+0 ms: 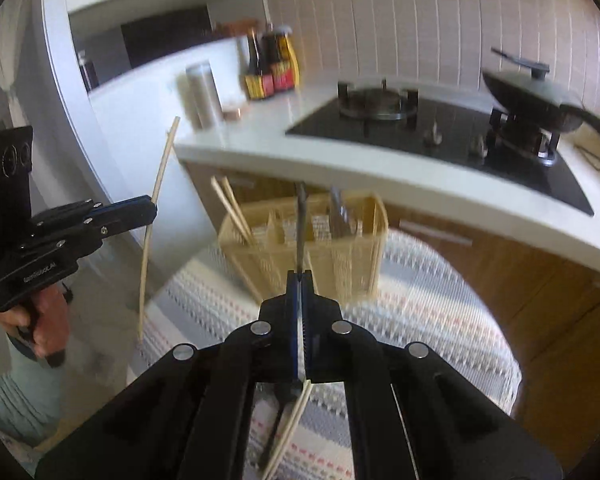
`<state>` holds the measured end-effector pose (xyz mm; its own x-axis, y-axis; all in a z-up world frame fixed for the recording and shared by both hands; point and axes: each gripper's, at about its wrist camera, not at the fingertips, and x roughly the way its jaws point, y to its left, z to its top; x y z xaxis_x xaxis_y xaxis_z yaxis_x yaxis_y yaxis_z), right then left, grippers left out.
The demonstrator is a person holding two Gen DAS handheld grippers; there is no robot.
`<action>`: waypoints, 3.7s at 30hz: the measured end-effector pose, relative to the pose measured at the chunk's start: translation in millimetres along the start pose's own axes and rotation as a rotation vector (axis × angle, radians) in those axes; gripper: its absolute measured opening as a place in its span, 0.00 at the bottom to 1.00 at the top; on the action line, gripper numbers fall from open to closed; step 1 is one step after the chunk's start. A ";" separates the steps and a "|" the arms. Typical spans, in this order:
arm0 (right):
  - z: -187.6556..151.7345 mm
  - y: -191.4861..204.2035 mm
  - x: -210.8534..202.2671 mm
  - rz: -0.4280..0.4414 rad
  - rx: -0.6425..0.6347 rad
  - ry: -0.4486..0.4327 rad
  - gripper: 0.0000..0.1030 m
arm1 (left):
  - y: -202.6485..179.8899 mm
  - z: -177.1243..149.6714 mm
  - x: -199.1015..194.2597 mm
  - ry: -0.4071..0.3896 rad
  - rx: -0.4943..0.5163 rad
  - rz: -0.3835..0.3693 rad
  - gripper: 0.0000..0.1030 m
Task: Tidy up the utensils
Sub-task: 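Carry the spoon into the holder and open the right tool while the left tool carries the chopstick over it, then grasp another clear spoon with the right tool while the left tool holds the chopstick above the holder, then lower the spoon into the holder with the right tool while the left tool releases the chopstick there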
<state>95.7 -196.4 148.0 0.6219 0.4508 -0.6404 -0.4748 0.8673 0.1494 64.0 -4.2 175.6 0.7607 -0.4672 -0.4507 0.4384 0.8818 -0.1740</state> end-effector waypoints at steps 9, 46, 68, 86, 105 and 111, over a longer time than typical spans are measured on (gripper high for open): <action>14.8 -4.6 -15.3 -0.026 0.018 -0.023 0.01 | 10.6 27.8 -1.2 -0.116 -0.058 -0.018 0.04; -113.0 -20.1 140.4 -0.015 -0.565 0.638 0.46 | 43.5 23.6 52.7 -0.181 -0.069 -0.016 0.04; -134.4 -24.4 127.6 0.177 -0.581 0.682 0.10 | 49.5 18.0 59.8 -0.169 -0.098 -0.006 0.04; 68.3 -51.4 1.3 -0.002 -0.195 -0.280 0.10 | 50.4 42.4 47.6 -0.344 -0.074 0.111 0.04; 53.6 -79.1 94.4 -0.018 -0.015 -0.360 0.10 | 66.3 5.5 84.8 -0.351 -0.045 0.169 0.05; 40.7 -79.4 88.7 0.006 -0.010 -0.331 0.16 | 65.9 -5.9 83.5 -0.339 -0.050 0.147 0.21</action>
<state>213.9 -216.8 110.0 0.7867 0.5014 -0.3600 -0.4842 0.8630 0.1439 153.6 15.3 121.3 0.9328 -0.3232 -0.1595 0.2955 0.9392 -0.1751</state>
